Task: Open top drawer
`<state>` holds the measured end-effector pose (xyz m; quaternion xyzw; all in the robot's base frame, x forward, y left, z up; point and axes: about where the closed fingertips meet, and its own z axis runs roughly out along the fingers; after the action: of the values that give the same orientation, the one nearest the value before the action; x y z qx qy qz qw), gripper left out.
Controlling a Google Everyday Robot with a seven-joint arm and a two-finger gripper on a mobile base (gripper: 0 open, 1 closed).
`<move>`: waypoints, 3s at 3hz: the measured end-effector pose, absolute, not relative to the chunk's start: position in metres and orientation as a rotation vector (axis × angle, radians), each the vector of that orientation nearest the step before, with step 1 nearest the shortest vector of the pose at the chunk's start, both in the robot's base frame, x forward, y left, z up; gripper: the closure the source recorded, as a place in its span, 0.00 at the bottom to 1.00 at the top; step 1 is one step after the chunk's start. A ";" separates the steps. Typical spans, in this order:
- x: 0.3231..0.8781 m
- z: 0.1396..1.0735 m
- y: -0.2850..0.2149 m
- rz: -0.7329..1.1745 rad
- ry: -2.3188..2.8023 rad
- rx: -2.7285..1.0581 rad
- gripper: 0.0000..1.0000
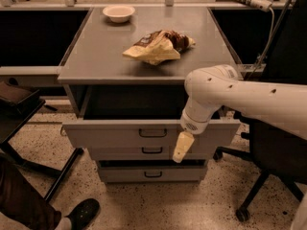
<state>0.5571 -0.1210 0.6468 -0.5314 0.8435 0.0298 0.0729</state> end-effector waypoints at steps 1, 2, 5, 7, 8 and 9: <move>0.535 0.650 -0.131 0.054 2.616 -1.646 0.00; 0.528 0.651 -0.133 0.054 2.639 -1.659 0.00; 0.412 0.711 -0.169 -0.036 2.703 -1.784 0.00; 0.479 0.706 -0.128 -0.165 2.544 -1.816 0.00; 0.507 0.688 -0.094 -0.154 2.487 -1.906 0.00; 0.501 0.660 -0.080 -0.093 2.483 -2.019 0.00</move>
Offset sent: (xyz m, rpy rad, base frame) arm -0.1598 -0.0546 0.0635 -0.2532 0.2720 0.0148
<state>0.5007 -0.0795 0.6603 -0.6302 0.7753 -0.0291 -0.0300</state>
